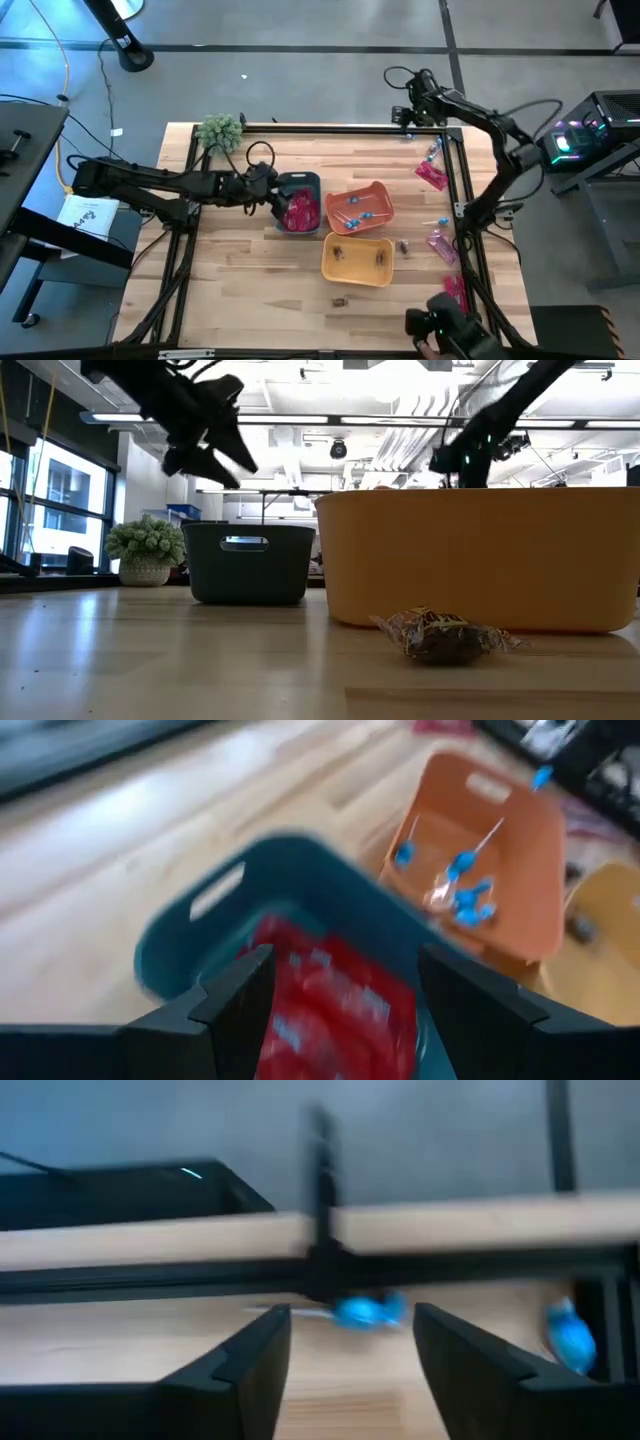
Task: Sort candy
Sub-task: Put the blue lollipop into the orange bin
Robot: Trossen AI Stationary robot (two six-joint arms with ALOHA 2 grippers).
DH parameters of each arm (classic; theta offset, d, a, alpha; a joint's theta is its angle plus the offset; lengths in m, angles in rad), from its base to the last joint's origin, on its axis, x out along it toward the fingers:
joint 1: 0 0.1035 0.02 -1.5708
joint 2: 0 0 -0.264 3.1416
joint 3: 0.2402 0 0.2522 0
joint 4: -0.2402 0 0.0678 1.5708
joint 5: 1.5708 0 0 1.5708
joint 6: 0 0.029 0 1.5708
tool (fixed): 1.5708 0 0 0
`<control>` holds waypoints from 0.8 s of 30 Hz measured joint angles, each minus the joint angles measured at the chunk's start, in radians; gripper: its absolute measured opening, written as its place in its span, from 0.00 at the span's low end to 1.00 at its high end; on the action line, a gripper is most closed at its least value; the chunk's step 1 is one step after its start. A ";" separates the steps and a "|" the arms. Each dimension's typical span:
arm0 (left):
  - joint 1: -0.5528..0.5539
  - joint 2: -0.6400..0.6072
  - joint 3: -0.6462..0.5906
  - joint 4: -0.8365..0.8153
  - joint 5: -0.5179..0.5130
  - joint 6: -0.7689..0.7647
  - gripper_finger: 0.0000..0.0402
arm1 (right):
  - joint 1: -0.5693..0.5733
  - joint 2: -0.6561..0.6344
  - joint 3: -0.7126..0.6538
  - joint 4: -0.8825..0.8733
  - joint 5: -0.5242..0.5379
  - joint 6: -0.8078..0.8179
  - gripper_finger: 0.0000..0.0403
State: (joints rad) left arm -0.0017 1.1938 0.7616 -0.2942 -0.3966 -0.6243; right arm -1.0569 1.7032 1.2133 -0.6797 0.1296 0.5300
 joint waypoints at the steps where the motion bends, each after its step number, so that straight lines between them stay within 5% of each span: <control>1: -0.003 0.000 0.000 -0.029 0.008 -0.016 0.59 | -0.013 0.029 0.000 -0.013 0.000 0.017 0.53; 13: -0.029 -0.003 0.000 -0.393 0.035 -0.038 0.59 | -0.045 0.193 -0.001 0.030 -0.026 -0.012 0.56; 24: -0.028 -0.003 0.000 -0.425 0.015 -0.024 0.59 | -0.035 0.220 0.000 0.079 -0.075 -0.060 0.44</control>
State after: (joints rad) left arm -0.0299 1.1908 0.7616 -0.7193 -0.3813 -0.6488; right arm -1.0924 1.9229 1.2132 -0.6008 0.0551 0.4705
